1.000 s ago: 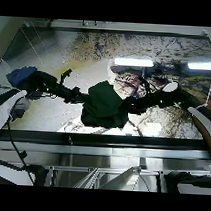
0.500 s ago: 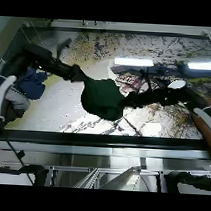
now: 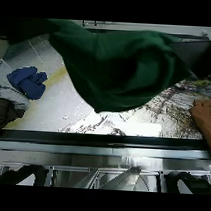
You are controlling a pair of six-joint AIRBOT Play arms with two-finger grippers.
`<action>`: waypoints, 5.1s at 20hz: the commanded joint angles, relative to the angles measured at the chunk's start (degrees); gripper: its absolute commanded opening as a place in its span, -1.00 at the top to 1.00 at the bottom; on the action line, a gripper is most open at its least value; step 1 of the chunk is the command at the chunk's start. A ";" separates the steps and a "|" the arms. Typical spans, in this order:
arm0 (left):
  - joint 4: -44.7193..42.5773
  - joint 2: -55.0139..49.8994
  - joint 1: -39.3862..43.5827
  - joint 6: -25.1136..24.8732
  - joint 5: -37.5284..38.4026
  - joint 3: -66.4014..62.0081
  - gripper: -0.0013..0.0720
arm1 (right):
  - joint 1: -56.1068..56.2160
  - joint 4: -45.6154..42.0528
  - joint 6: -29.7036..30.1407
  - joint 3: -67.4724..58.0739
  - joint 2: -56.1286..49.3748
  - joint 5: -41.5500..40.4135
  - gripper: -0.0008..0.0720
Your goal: Fold the shirts.
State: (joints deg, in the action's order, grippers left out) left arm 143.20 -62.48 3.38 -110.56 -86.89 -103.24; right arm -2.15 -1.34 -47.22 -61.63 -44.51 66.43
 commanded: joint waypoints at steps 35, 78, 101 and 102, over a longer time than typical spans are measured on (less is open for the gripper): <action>-3.45 -27.93 8.68 1.07 24.06 54.62 -0.75 | -6.34 -29.62 -11.04 5.49 -46.18 -6.95 -0.33; 3.37 -4.33 -20.37 -2.43 9.64 15.98 0.88 | -15.87 0.24 13.70 -8.31 -15.37 -6.56 0.93; -14.21 -28.81 -37.44 -1.73 0.50 34.95 -0.93 | -23.41 -20.85 -3.58 6.49 -35.45 9.05 0.10; -14.25 -29.20 -38.12 -1.95 1.55 36.52 -0.93 | -23.37 -19.89 -3.10 8.50 -34.88 8.90 0.10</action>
State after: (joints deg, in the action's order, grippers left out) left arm 130.82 -91.24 -31.48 -112.05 -85.08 -72.18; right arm -24.34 -22.09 -51.81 -60.51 -82.19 73.78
